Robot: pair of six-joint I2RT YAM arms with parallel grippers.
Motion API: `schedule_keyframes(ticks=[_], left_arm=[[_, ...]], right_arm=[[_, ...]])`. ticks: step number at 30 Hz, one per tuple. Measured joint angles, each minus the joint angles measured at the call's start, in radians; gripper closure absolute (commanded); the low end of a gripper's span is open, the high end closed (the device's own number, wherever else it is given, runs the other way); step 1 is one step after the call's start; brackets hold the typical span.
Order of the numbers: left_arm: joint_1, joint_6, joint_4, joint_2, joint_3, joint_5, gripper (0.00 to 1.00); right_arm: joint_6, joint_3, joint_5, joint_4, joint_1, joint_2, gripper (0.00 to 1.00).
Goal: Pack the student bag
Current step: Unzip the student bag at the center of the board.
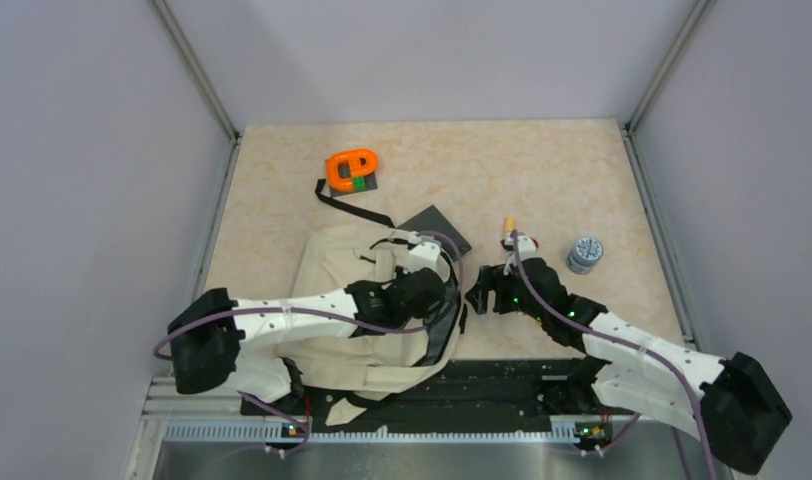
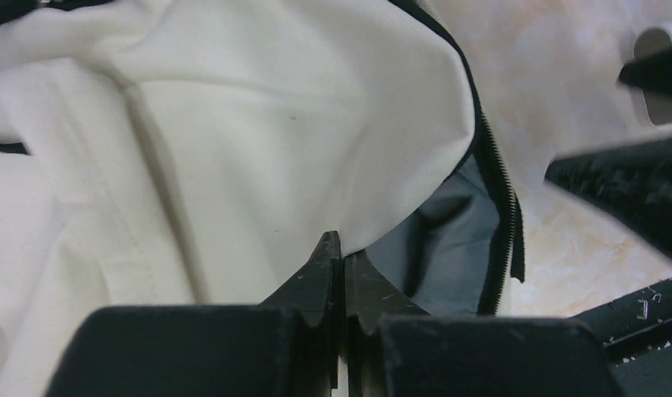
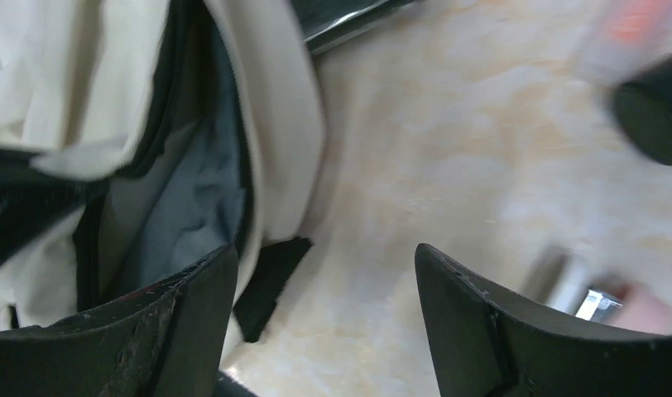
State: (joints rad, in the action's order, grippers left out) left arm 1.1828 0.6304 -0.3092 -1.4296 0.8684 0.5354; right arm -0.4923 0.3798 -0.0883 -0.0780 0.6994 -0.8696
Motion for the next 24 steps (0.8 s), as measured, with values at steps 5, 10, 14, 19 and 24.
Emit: schedule_keyframes(ticks=[5, 10, 14, 19, 24], left_arm=[[-0.092, -0.004, -0.007, 0.133, -0.059, -0.042, 1.0], [-0.205, -0.032, -0.039, 0.29, -0.105, -0.102, 1.0], [-0.27, -0.07, -0.114, 0.422, -0.105, -0.101, 1.0], [-0.346, -0.124, -0.253, 0.57, -0.05, -0.079, 1.0], [-0.407, -0.185, -0.398, 0.63, 0.071, -0.023, 1.0]], right_arm=[[-0.034, 0.005, 0.038, 0.136, 0.133, -0.163, 0.29], [-0.049, 0.075, 0.052, 0.239, 0.196, -0.366, 0.66], [-0.039, 0.185, 0.053, 0.282, 0.206, -0.533, 0.9], [-0.005, 0.375, 0.072, 0.299, 0.216, -0.726, 0.92], [0.032, 0.581, 0.108, 0.317, 0.223, -0.879, 0.55]])
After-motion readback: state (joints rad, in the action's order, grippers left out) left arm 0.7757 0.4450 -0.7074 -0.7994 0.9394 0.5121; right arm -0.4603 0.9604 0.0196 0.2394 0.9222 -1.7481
